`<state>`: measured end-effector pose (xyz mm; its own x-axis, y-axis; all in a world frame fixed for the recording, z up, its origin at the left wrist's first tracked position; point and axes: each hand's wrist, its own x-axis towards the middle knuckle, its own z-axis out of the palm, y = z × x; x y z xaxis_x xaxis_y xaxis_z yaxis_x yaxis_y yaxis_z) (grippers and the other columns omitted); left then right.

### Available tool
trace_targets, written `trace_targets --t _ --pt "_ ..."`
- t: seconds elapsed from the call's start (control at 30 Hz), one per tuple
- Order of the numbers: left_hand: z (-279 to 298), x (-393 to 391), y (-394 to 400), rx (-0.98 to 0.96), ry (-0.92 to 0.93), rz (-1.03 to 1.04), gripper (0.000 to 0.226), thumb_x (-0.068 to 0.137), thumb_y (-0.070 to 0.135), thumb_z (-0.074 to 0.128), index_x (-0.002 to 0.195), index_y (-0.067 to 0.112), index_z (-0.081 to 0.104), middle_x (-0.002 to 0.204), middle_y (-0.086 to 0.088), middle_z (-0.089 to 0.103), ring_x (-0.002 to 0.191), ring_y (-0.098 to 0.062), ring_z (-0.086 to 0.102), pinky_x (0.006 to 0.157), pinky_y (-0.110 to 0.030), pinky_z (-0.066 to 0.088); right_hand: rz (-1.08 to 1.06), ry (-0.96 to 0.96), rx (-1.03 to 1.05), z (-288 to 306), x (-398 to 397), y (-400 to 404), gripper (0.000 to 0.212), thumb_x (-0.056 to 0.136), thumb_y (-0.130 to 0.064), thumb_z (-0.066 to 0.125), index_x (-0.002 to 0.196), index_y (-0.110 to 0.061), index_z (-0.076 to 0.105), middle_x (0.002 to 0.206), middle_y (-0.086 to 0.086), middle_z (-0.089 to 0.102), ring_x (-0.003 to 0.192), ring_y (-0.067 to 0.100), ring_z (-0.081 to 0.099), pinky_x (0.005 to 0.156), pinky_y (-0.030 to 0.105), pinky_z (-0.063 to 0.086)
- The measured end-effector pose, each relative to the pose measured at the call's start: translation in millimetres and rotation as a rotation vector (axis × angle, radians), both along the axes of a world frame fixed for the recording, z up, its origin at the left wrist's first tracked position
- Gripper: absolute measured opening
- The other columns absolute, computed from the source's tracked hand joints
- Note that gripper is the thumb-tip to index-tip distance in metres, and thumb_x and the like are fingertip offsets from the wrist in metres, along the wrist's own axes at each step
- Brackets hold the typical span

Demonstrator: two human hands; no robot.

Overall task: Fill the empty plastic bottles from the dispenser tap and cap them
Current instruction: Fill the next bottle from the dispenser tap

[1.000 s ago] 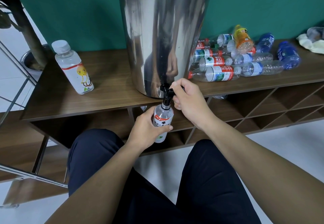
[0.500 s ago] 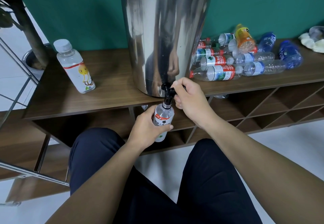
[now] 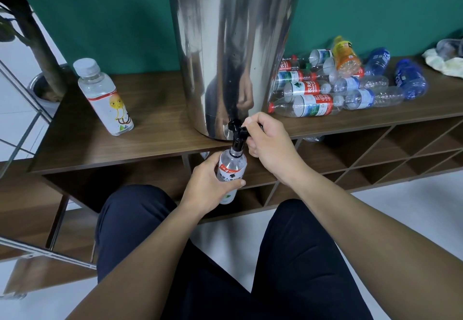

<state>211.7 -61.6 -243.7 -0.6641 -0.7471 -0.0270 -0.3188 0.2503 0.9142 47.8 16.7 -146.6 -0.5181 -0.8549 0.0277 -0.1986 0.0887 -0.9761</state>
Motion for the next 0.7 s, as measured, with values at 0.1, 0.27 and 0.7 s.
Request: trace_targets --t 0.1,0.27,0.7 --pt "-0.8 -0.5 -0.2 -0.005 0.006 -0.002 0.076 0.077 0.036 0.103 0.144 0.037 0.066 0.126 0.022 0.076 0.117 0.003 0.071 0.109 -0.041 0.061 0.0 0.001 -0.009 0.9 -0.3 0.5 0.026 0.116 -0.028 0.054 0.095 -0.015 0.063 0.061 -0.015 0.048 0.059 0.007 0.045 0.06 0.029 0.038" --pt "-2.0 -0.9 -1.0 -0.008 0.003 -0.003 0.078 0.077 0.036 0.103 0.145 0.037 0.066 0.127 0.023 0.076 0.118 0.003 0.071 0.109 -0.039 0.06 0.002 0.003 -0.005 0.2 -0.4 0.6 0.026 0.115 -0.028 0.055 0.096 -0.013 0.063 0.062 -0.014 0.047 0.06 0.009 0.044 0.06 0.032 0.037" --pt "-2.8 -1.5 -1.3 -0.013 0.013 -0.009 0.073 0.077 0.034 0.104 0.141 0.036 0.068 0.122 0.024 0.078 0.112 0.008 0.071 0.101 -0.025 0.058 0.001 -0.006 -0.011 1.8 1.1 0.7 0.025 0.115 -0.027 0.054 0.094 -0.015 0.062 0.059 -0.015 0.045 0.056 0.009 0.042 0.058 0.033 0.034"
